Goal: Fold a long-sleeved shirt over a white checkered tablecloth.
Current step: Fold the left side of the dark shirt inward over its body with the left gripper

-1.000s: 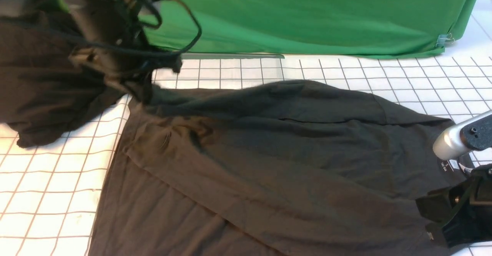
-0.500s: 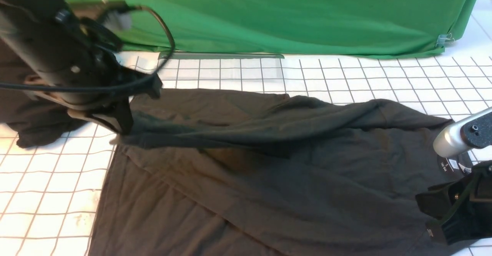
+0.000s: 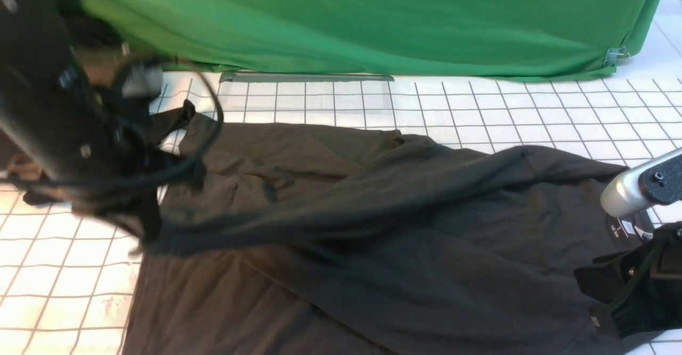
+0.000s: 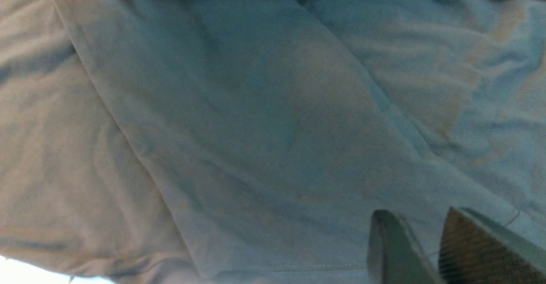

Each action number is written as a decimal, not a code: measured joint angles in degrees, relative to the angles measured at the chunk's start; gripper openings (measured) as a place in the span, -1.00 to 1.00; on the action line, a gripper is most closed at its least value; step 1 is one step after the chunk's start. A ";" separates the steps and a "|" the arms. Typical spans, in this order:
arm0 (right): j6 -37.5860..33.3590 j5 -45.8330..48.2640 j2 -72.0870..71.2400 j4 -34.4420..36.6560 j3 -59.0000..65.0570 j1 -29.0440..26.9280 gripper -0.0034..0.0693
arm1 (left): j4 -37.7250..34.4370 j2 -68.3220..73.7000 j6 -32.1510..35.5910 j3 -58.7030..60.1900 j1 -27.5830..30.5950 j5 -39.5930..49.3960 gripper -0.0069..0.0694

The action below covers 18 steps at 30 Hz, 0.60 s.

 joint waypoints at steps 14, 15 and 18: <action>1.47 5.41 4.78 0.06 -7.59 -0.82 -0.39 | -1.70 2.06 4.73 3.10 0.00 -2.32 0.28; 0.98 7.35 6.93 0.06 -10.69 -2.01 -0.39 | -0.67 2.00 4.73 3.10 0.00 -2.57 0.44; -0.75 9.66 11.27 0.12 -16.27 -5.06 -0.40 | 0.52 1.89 4.55 3.10 0.00 -4.77 0.57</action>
